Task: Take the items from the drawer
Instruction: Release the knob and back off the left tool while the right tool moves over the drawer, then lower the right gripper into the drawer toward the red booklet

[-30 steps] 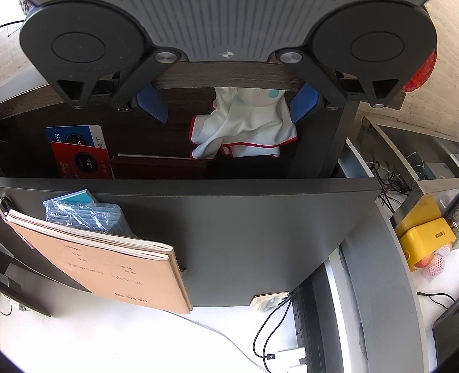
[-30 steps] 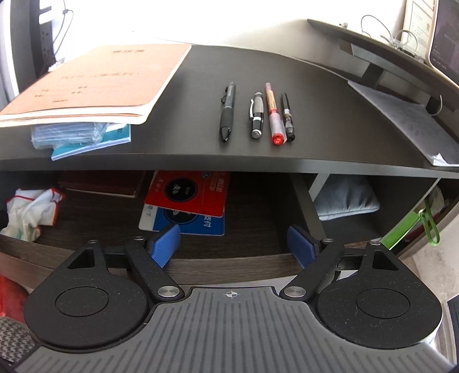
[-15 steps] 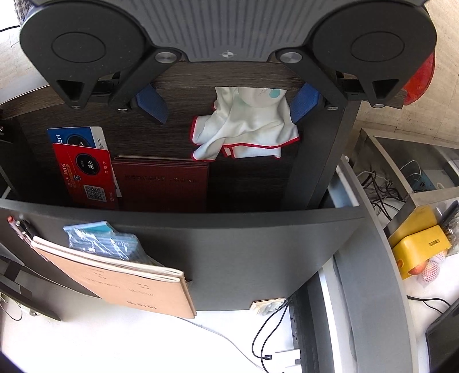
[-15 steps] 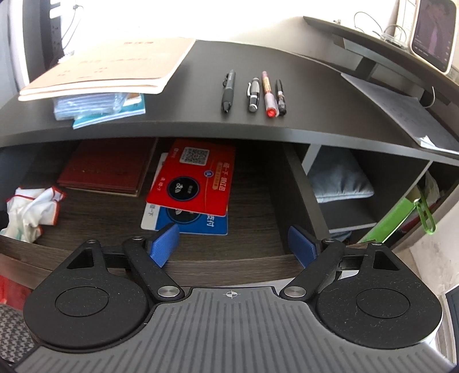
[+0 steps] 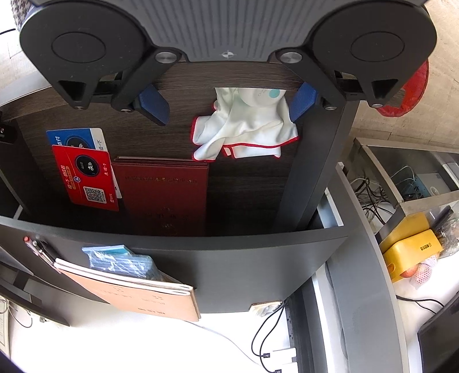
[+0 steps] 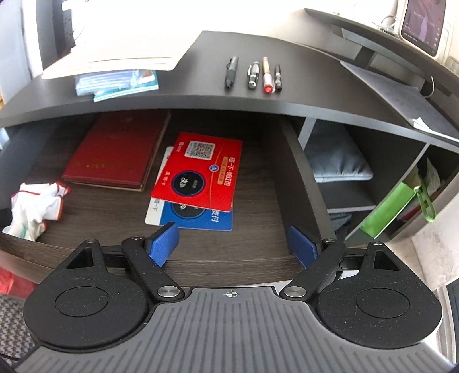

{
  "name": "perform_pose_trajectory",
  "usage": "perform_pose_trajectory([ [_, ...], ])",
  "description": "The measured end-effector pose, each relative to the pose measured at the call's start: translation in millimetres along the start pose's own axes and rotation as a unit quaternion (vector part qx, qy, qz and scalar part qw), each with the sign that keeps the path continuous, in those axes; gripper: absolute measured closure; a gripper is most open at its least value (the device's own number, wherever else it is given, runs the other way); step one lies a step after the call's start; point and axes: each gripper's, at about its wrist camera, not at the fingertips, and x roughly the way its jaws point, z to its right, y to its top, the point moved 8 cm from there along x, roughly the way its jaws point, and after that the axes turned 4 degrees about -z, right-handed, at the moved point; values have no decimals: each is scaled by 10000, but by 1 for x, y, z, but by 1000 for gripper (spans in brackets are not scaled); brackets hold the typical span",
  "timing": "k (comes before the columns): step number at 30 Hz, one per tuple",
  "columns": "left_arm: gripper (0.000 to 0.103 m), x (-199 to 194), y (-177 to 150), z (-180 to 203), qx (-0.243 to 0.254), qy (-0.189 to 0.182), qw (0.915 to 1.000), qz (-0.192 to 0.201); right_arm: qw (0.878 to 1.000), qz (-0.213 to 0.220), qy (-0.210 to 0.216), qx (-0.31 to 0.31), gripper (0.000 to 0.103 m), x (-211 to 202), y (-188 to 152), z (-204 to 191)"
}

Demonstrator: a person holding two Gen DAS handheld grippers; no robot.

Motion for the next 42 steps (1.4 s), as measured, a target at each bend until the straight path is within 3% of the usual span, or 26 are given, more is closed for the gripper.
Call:
perform_pose_trajectory([
  [17,13,-12,-18,-2,-51,-176,9998,-73,9994,-266,220,-30,13,-5,-17,0],
  [33,12,-1,-5,-23,-259,-385,9989,-38,9943,-614,870,95,8,13,21,-52],
  [37,12,5,-6,-27,-271,-417,9987,-108,9909,-815,1008,358,8,25,32,-64],
  [42,12,11,-9,-28,-227,-455,9986,-175,9762,-839,1496,1329,8,40,46,-69],
])
